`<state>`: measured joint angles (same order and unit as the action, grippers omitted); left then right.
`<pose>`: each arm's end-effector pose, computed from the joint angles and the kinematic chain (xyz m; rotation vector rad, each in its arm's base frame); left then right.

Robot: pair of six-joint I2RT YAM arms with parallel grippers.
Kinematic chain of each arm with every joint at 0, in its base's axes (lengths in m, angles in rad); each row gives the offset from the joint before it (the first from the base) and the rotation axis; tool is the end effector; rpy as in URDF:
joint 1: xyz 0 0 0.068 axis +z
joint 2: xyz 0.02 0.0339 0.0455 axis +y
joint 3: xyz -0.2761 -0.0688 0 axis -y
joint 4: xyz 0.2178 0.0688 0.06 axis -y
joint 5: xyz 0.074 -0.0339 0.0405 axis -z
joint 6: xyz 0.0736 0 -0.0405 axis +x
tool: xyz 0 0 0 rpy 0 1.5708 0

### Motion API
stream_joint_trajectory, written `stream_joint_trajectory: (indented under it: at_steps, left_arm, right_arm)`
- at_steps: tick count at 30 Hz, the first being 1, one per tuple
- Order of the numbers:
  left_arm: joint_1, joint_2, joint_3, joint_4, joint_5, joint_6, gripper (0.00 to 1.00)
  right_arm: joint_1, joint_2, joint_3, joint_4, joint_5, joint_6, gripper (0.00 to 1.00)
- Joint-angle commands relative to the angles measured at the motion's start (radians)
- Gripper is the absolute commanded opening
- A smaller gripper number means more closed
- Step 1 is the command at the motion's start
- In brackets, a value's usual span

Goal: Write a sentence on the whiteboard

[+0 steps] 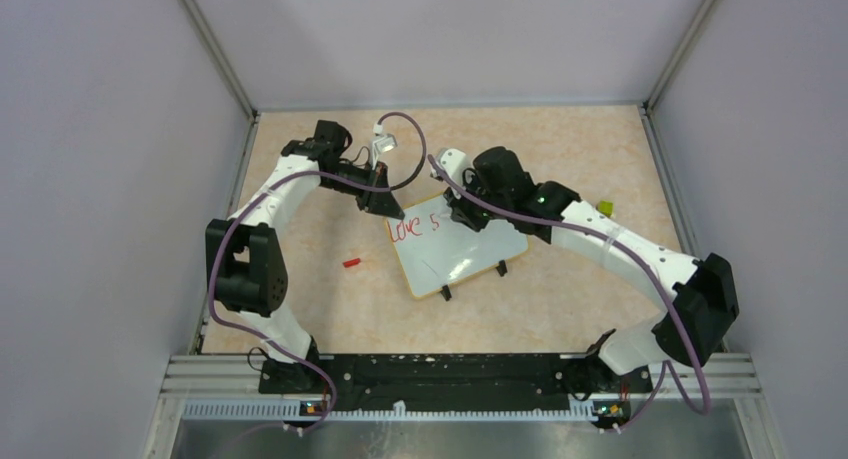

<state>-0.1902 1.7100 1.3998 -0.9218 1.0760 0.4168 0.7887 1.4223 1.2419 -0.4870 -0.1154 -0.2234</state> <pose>0.3022 -0.1241 0.2748 0.9371 2.1847 -1.3564 0.2193 0.2328 0.3155 -1.1550 1.9530 0.4327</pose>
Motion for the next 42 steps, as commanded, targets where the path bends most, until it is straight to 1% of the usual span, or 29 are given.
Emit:
stream_joint_trajectory:
  at_steps: [1, 7, 17, 34, 42]
  left_arm:
    - [-0.018, -0.016, -0.019, 0.002, -0.041, 0.0, 0.0]
    - [-0.018, -0.017, -0.023, 0.002, -0.042, 0.001, 0.0]
    - [-0.018, -0.017, -0.023, 0.002, -0.043, 0.0, 0.0]
    - [-0.018, -0.011, -0.021, 0.003, -0.043, 0.0, 0.0]
    - [-0.018, -0.012, -0.022, 0.003, -0.042, 0.0, 0.0]
  right_arm:
    - [-0.001, 0.011, 0.062, 0.051, -0.007, 0.013, 0.0]
    - [0.001, 0.019, 0.065, 0.06, -0.003, 0.014, 0.0]
    - [-0.001, 0.002, 0.038, 0.044, 0.058, 0.003, 0.0]
    - [-0.001, -0.025, -0.048, 0.028, 0.015, -0.001, 0.0]
    - [-0.003, -0.032, -0.046, 0.028, 0.05, -0.007, 0.0]
